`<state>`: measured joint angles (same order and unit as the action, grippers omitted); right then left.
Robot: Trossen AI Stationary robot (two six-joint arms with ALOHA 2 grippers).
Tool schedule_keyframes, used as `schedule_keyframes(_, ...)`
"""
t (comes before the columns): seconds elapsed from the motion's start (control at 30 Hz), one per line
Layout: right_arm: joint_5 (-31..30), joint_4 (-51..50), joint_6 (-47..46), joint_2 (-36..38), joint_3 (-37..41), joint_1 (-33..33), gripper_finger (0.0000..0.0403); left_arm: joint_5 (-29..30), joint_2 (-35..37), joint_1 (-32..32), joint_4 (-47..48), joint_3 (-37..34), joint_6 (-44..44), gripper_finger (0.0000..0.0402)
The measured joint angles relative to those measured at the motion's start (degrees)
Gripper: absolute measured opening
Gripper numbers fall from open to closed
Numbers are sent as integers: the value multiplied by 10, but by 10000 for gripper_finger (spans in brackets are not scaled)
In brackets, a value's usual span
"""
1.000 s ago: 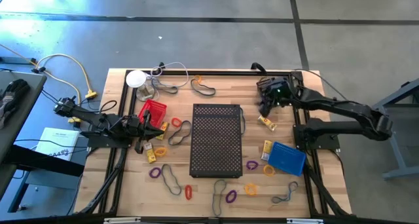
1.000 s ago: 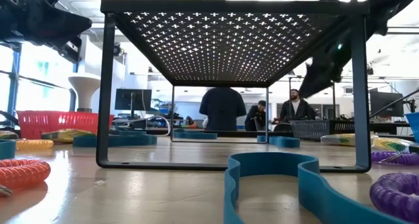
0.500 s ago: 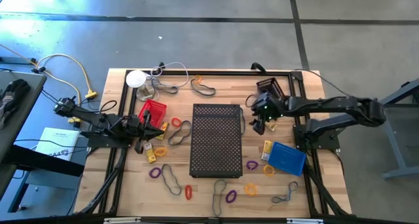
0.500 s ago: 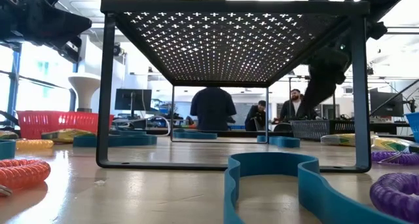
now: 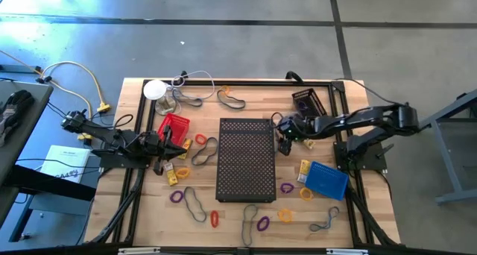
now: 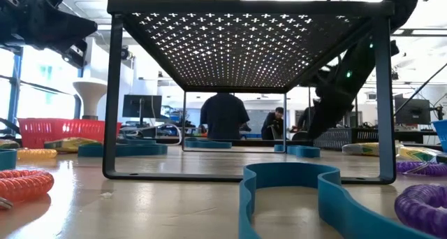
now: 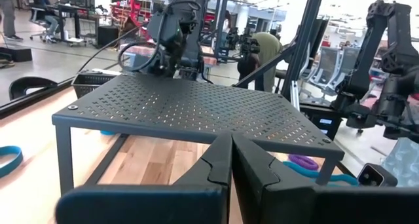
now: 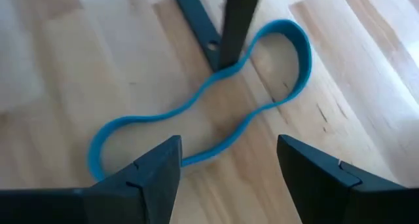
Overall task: Pick & Place Office Desk Supplies
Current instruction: Put the blue rubber band into the blue bin
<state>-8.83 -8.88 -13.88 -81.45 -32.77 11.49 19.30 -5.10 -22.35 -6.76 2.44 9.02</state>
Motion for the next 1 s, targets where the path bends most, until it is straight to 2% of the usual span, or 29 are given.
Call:
schedule_keyframes(0.17,-5,37,0,-36,0,-1,239,0,0,0,6,0,0,2)
schedule_keyframes(0.33,-41,45,0,-58,0,0,237,0,0,0,9,0,0,2)
schedule_keyframes(0.5,-45,40,-2,-62,0,0,211,0,0,0,9,0,0,2)
schedule_keyframes(0.67,-43,32,-11,-62,0,0,152,0,0,0,9,0,0,2)
schedule_keyframes(0.9,-43,24,-13,-62,0,-5,16,0,0,0,16,0,0,2)
schedule_keyframes(1.0,-57,21,-15,-60,0,-13,5,0,0,0,18,0,0,2)
